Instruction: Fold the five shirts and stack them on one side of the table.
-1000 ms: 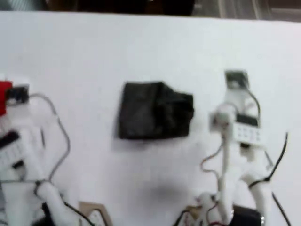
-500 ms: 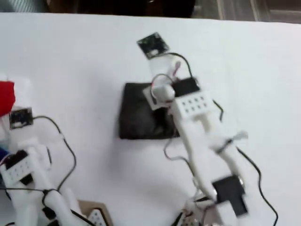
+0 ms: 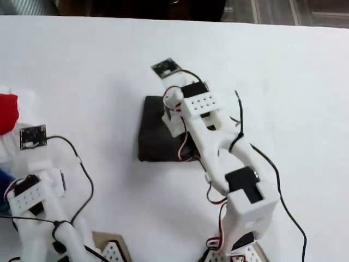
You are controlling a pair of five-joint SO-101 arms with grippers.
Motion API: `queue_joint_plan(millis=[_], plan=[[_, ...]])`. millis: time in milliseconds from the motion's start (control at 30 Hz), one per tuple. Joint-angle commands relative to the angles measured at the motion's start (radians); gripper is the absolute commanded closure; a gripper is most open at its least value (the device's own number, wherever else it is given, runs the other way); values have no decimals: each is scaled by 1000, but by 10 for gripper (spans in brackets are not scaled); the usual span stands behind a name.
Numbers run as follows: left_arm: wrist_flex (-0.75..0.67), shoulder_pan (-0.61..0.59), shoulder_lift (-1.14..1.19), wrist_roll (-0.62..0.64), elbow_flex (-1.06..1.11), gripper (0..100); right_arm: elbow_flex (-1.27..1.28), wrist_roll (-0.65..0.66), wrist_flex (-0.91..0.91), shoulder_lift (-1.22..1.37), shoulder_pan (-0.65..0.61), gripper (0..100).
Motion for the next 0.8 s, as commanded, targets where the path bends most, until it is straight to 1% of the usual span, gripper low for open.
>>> queue_joint_plan(millis=[0,233,433,500,600,667,767], plan=[[-14,8,-21,9,-2,974,-38,52,62,7,71,978],[-15,9,-21,9,-2,974,-41,219,209,-77,231,978],[-15,11,-21,40,-2,974,-40,377,369,-122,302,978],[-15,12,-21,41,-2,974,-58,399,363,-134,311,978],[-15,12,-21,41,-2,974,-74,377,269,-157,268,978],[-15,12,-21,41,-2,974,-72,292,217,-153,203,978],[-15,12,-21,41,-2,974,-74,176,165,-125,68,978]])
